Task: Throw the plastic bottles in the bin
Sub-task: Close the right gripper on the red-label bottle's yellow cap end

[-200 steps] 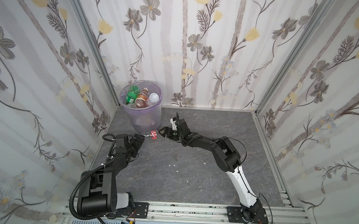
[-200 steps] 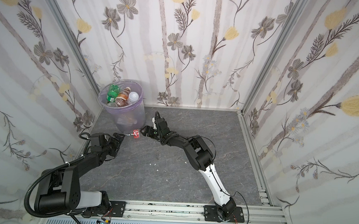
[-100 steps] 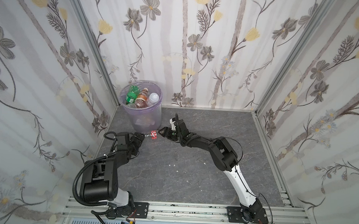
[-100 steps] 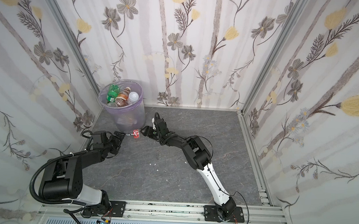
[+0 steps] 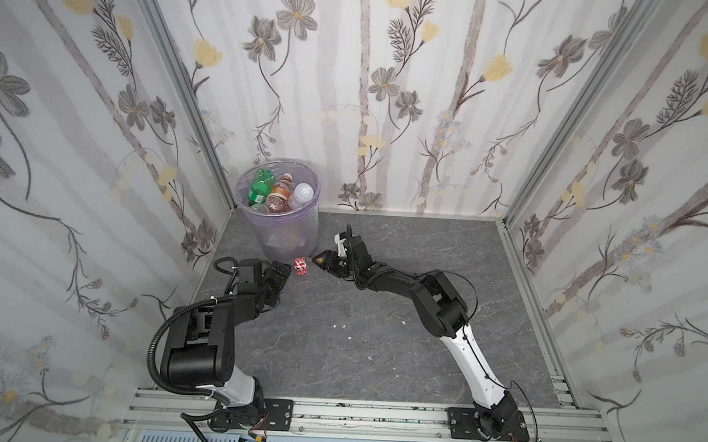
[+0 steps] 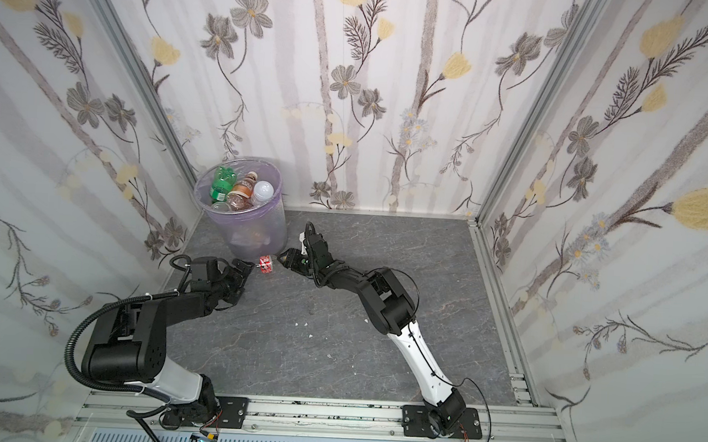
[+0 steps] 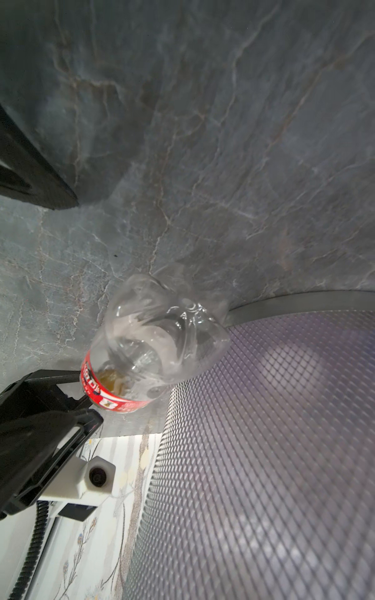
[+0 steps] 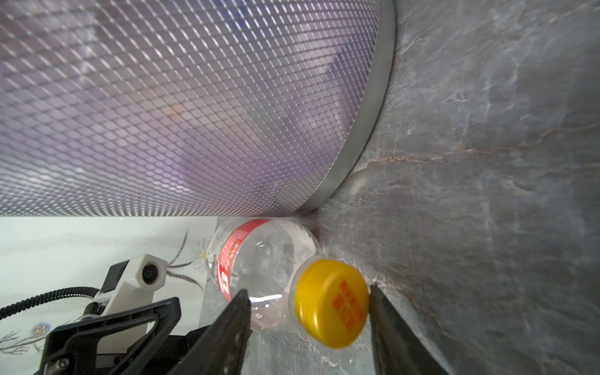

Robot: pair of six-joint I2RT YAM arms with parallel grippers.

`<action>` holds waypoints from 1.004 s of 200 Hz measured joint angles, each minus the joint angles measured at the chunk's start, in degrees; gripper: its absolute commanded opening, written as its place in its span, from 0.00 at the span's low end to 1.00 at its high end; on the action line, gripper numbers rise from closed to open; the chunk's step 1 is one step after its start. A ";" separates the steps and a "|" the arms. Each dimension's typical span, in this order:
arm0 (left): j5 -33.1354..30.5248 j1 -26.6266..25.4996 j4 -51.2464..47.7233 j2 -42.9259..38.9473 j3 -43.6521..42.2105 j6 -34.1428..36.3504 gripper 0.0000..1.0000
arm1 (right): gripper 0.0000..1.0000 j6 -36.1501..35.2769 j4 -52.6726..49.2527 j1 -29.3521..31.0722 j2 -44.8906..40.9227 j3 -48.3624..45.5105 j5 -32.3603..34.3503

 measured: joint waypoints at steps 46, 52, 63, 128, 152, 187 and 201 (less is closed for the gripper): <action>0.00 0.00 0.28 0.50 0.28 0.00 1.00 | 0.50 1.73 -0.02 0.07 0.00 0.00 0.11; 0.00 0.00 0.37 0.61 0.35 0.02 1.00 | 0.49 1.92 -0.02 0.09 0.00 0.00 0.50; 0.00 0.11 0.33 0.68 0.50 0.02 1.00 | 0.48 2.12 0.00 0.11 0.00 0.00 1.22; 0.24 2.84 -1.01 2.56 6.05 0.48 1.00 | 0.49 3.61 -0.02 0.22 0.00 0.09 2.60; 0.22 2.80 -2.10 3.74 8.00 1.64 1.00 | 0.50 4.09 -0.02 0.22 0.00 0.11 2.60; -0.52 2.91 -4.15 4.94 8.55 3.23 1.00 | 0.51 4.52 -0.04 0.37 0.09 0.20 2.60; -0.66 2.86 -4.70 5.97 8.55 3.82 0.98 | 0.51 4.68 -0.07 0.59 0.33 0.55 2.67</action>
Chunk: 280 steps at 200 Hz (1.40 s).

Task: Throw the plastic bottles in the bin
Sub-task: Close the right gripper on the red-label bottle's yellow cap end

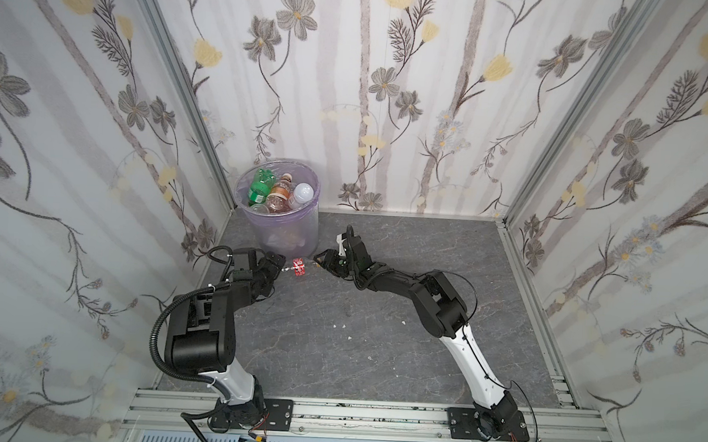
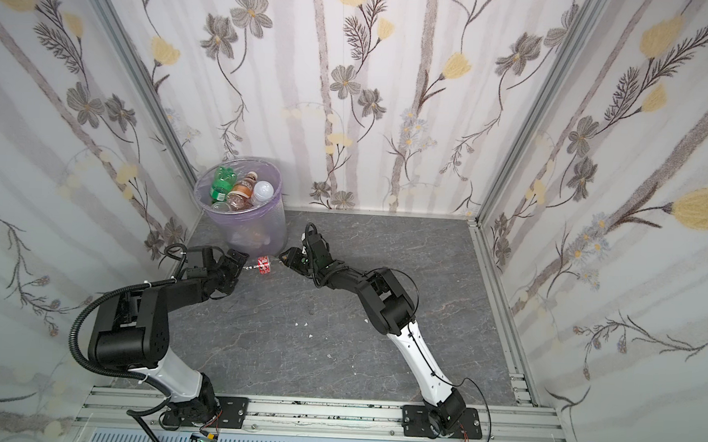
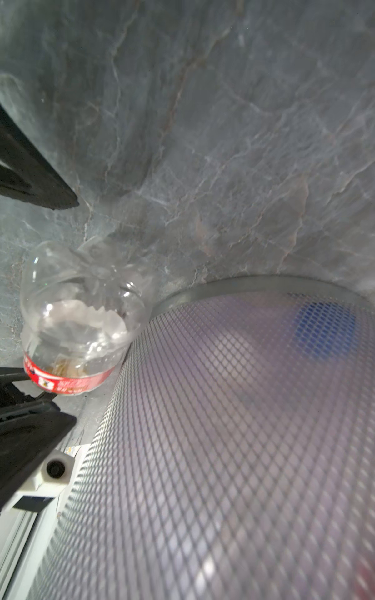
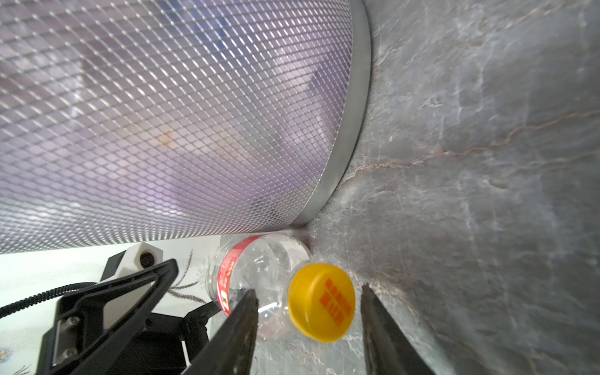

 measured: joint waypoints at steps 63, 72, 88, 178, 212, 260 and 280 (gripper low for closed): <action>-1.05 -2.89 0.68 2.12 -0.02 2.01 0.89 | 0.47 0.66 -0.20 0.81 0.52 0.96 -0.35; -1.03 -3.06 1.20 2.43 -0.02 2.10 0.87 | 0.45 0.76 -0.17 0.72 0.52 0.96 -0.35; -0.55 -3.45 1.97 3.04 0.09 2.08 0.85 | 0.44 0.74 -0.15 0.70 0.52 0.87 -0.33; -0.09 -3.72 3.65 4.61 1.07 2.16 0.86 | 0.48 -2.45 0.26 0.79 -2.34 -3.69 -0.07; -0.63 -3.82 2.49 3.96 1.05 2.16 0.86 | 0.56 -3.85 -1.38 0.57 -2.25 -1.36 0.20; -0.85 -3.76 1.97 3.63 0.94 2.36 0.87 | 0.65 -5.49 -2.08 0.26 0.63 4.79 0.37; -0.81 -3.72 1.84 3.56 0.94 2.36 0.87 | 0.66 -5.90 -3.72 0.37 1.84 6.27 0.33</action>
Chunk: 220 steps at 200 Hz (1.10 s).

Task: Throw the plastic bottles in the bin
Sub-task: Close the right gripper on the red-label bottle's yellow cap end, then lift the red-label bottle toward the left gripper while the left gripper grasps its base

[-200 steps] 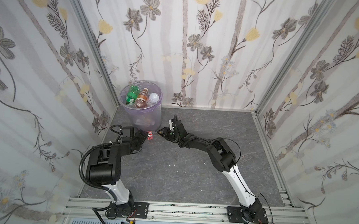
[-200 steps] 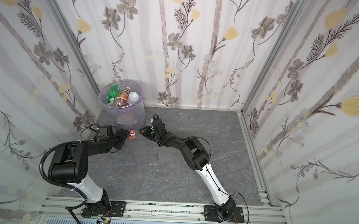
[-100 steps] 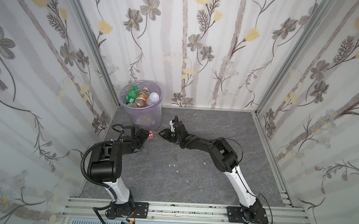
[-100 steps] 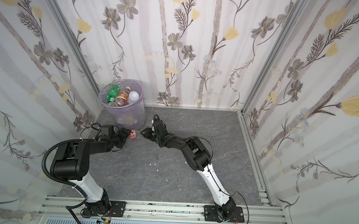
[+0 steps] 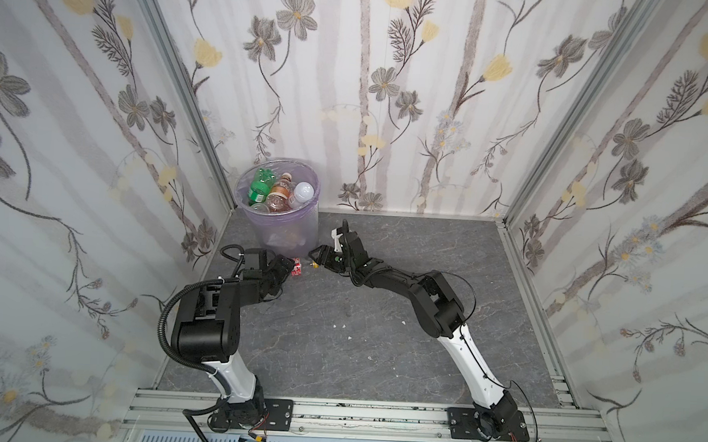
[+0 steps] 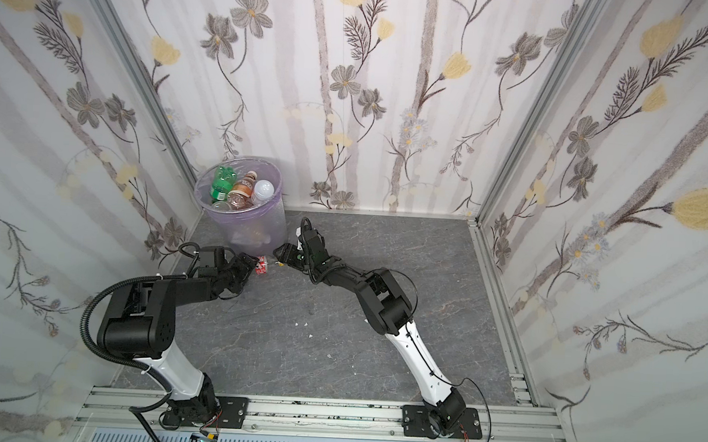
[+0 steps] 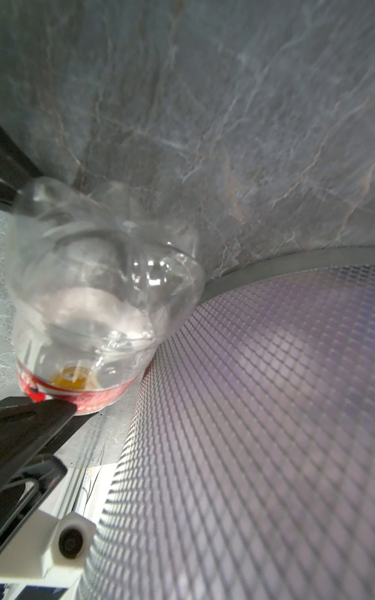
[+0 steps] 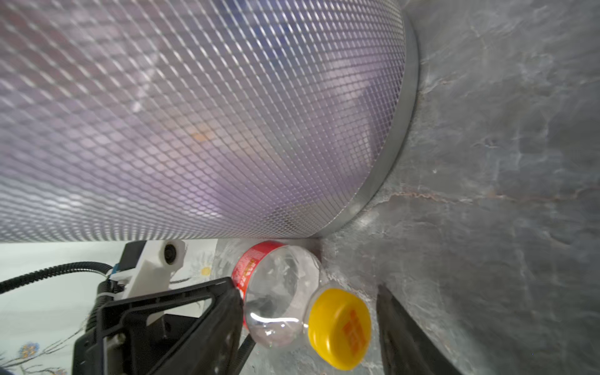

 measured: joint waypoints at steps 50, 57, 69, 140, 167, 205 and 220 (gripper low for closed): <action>-0.09 0.39 -1.49 -1.42 -0.72 0.00 0.87 | 0.65 -0.42 -0.24 0.66 0.92 1.64 -1.03; -0.04 0.48 -1.64 -1.55 -0.83 -0.02 0.87 | 0.65 -0.42 -0.20 0.76 1.07 1.64 -1.38; -0.04 0.57 -1.68 -1.55 -0.92 -0.02 0.87 | 0.64 -0.39 -0.42 0.96 1.16 1.64 -1.73; 0.35 1.68 -2.62 -2.21 -1.03 0.02 0.89 | 0.58 -1.01 -1.38 2.69 -1.79 -4.42 -2.49; 0.13 1.92 -3.61 -2.23 -0.37 0.00 0.90 | 0.57 -1.36 -1.07 2.67 -2.25 -5.57 -2.54; 0.02 1.92 -5.05 -4.20 1.11 -0.04 0.91 | 0.58 -1.25 -0.52 2.49 -2.25 -5.57 -2.54; 0.22 2.01 -5.09 -5.16 1.79 -0.04 0.91 | 0.59 -0.72 -0.26 2.47 -2.23 -5.14 -2.54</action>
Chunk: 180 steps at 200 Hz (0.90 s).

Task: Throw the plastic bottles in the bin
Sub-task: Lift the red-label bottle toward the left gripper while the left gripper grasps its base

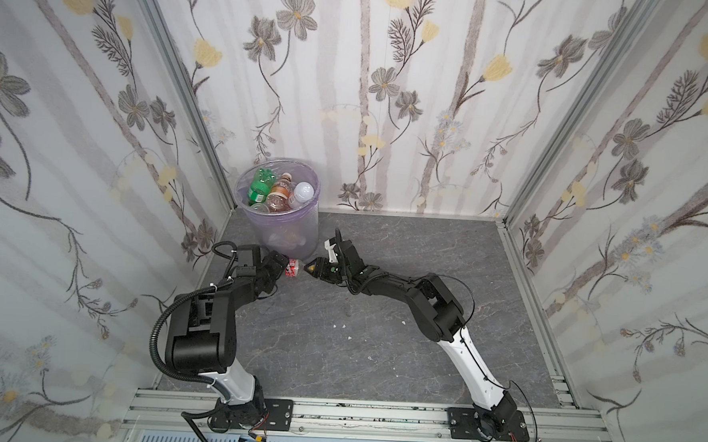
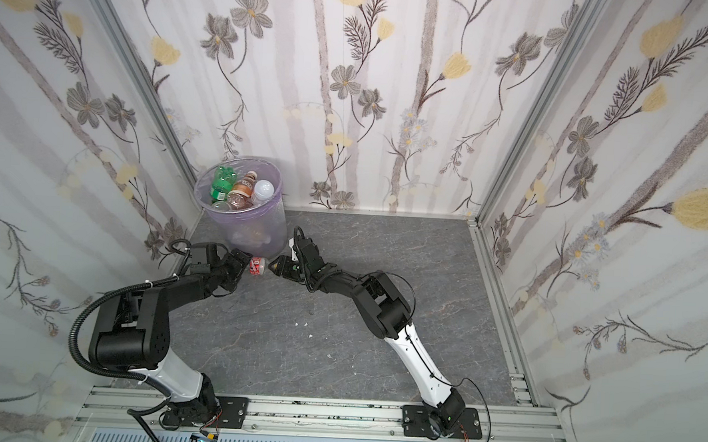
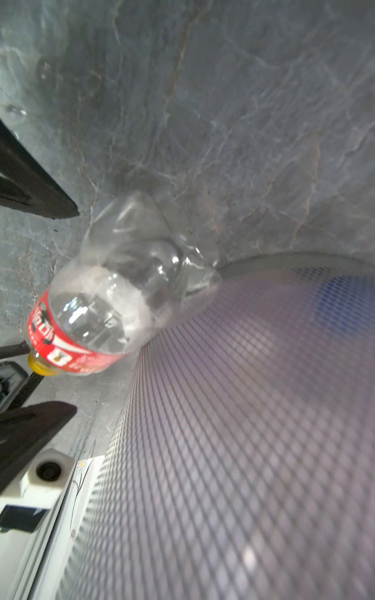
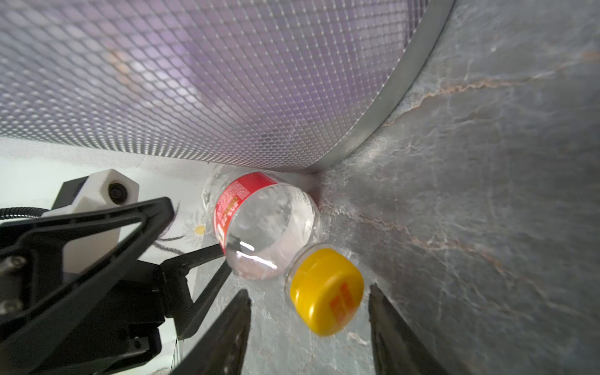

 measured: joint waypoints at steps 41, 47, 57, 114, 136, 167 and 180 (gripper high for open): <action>0.22 1.01 -0.28 1.86 0.48 0.00 0.90 | 0.61 1.46 0.42 0.00 1.18 2.49 -0.04; 0.22 1.05 -0.31 2.56 0.59 -0.02 0.90 | 0.62 1.86 0.39 0.00 1.29 2.49 -0.04; 0.39 1.09 -0.31 3.91 0.92 0.00 0.89 | 0.62 2.19 0.35 0.00 1.36 2.49 -0.02; 1.38 1.53 1.51 7.10 1.73 0.68 0.88 | 0.62 3.85 0.17 0.11 1.46 2.84 0.00; 1.36 1.55 1.49 7.30 1.97 0.90 0.88 | 0.62 4.02 0.00 0.11 2.27 4.50 -0.02; 1.33 1.64 1.81 7.85 2.45 0.90 0.88 | 0.61 4.02 -1.16 0.11 3.41 6.58 -0.28; 1.33 1.62 1.88 7.85 2.45 0.90 0.88 | 0.61 4.02 -1.70 0.70 3.43 6.67 -0.39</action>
